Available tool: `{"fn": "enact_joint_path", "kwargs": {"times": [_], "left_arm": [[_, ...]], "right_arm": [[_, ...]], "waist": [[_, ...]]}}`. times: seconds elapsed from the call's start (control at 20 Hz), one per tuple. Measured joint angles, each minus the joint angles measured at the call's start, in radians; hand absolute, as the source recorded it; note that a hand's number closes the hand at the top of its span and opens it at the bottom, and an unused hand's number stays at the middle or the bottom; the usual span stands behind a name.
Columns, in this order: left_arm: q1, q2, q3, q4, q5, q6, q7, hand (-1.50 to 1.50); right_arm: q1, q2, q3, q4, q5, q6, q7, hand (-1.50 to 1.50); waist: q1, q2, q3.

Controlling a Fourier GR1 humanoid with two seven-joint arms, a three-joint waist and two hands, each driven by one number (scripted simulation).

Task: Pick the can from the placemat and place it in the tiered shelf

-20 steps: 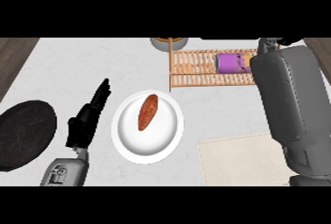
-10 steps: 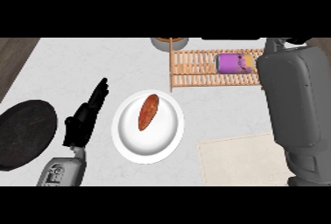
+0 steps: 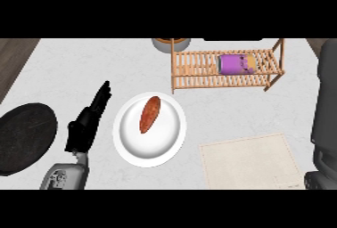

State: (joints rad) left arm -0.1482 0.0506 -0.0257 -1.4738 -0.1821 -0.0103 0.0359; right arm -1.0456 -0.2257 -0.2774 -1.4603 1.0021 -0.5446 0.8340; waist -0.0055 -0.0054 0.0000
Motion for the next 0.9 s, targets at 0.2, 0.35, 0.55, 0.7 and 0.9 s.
{"fn": "enact_joint_path", "kwargs": {"times": [0.2,0.35,0.55,0.7,0.9], "left_arm": [[0.007,0.014,0.019,0.009,0.016,-0.013,-0.014,0.00],[0.008,0.008,0.021,0.007,0.016,-0.005,-0.008,0.00],[0.016,0.007,0.023,0.009,0.010,0.005,-0.013,0.00],[0.026,0.009,0.020,-0.010,0.009,0.004,-0.007,0.00],[0.028,0.021,0.030,-0.023,0.016,-0.004,0.006,0.00]], "right_arm": [[0.041,-0.040,-0.055,-0.152,-0.001,0.085,0.103,-1.50],[0.109,-0.087,-0.111,-0.252,-0.061,0.194,0.161,-1.50],[0.216,-0.151,-0.191,-0.395,-0.163,0.353,0.206,-1.50],[0.308,-0.208,-0.273,-0.498,-0.272,0.467,0.213,-1.50],[0.440,-0.269,-0.421,-0.605,-0.460,0.600,0.197,-1.50]], "waist": [[-0.011,-0.003,0.000],[-0.024,-0.006,0.000],[-0.035,-0.008,0.001],[-0.039,-0.009,0.001],[-0.047,-0.010,0.002]]}}
